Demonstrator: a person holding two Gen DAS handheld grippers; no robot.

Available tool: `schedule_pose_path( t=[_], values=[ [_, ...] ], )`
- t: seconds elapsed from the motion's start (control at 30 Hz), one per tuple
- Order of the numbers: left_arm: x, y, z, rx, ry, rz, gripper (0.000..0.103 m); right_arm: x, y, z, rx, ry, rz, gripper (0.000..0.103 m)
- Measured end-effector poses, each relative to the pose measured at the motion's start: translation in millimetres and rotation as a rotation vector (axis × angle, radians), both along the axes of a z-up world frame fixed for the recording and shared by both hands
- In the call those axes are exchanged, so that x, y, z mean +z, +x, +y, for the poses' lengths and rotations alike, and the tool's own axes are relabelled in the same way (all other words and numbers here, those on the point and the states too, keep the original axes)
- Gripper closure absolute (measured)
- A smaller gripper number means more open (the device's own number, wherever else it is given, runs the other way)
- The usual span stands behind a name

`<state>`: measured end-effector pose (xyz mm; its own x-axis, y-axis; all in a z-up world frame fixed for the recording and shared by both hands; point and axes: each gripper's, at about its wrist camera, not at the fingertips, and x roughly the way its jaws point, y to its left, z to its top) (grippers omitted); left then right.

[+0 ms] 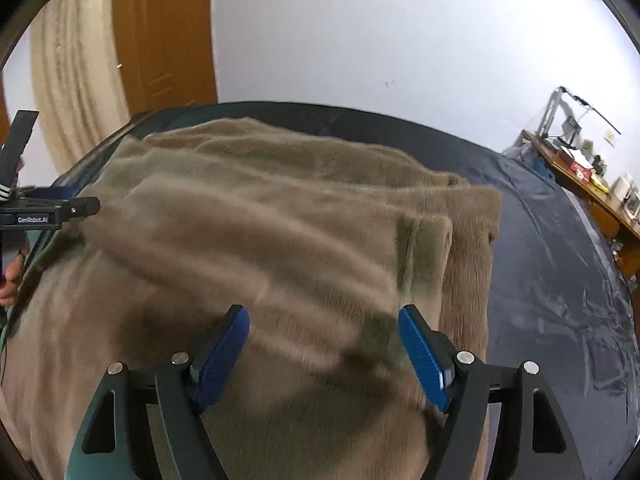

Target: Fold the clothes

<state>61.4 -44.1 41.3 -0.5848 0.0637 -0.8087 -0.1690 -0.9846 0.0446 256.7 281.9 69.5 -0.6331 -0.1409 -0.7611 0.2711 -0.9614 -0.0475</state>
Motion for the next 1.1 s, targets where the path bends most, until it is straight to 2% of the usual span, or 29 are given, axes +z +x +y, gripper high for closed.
schedule_pose_path(
  t=[0.13,0.2,0.37,0.43,0.6,0.77,0.97,1.1],
  values=[
    [-15.5,1.1,4.6,0.004,-0.011,-0.024,0.003,-15.1,9.8,1.8,0.007,0.012,-0.050,0.025],
    [-20.4,-3.3,-0.3,0.019,0.030,-0.043,0.003,-27.0,9.0,3.1,-0.008,0.025,-0.080,0.025],
    [-22.2,-5.5,-7.8,0.036,0.067,-0.067,0.001,-32.0,16.4,2.7,-0.006,0.039,-0.050,0.022],
    [-16.2,1.6,-9.3,0.046,0.046,-0.059,0.001,-31.7,18.3,4.4,-0.006,0.035,-0.045,0.022],
    [3.7,40.9,-17.5,0.022,0.012,-0.001,0.001,-19.4,39.8,10.8,-0.002,-0.014,-0.022,0.022],
    [6.8,82.7,-40.7,-0.002,0.055,-0.014,0.001,-4.9,80.9,7.7,0.074,-0.044,0.042,0.022],
    [-7.6,142.2,-69.1,0.012,0.116,-0.068,0.001,-16.3,111.0,-7.7,0.140,-0.009,0.045,0.022],
    [-12.7,177.9,-86.6,0.037,0.151,-0.078,0.001,-28.7,118.5,-12.2,0.138,0.004,0.029,0.022]
  ],
)
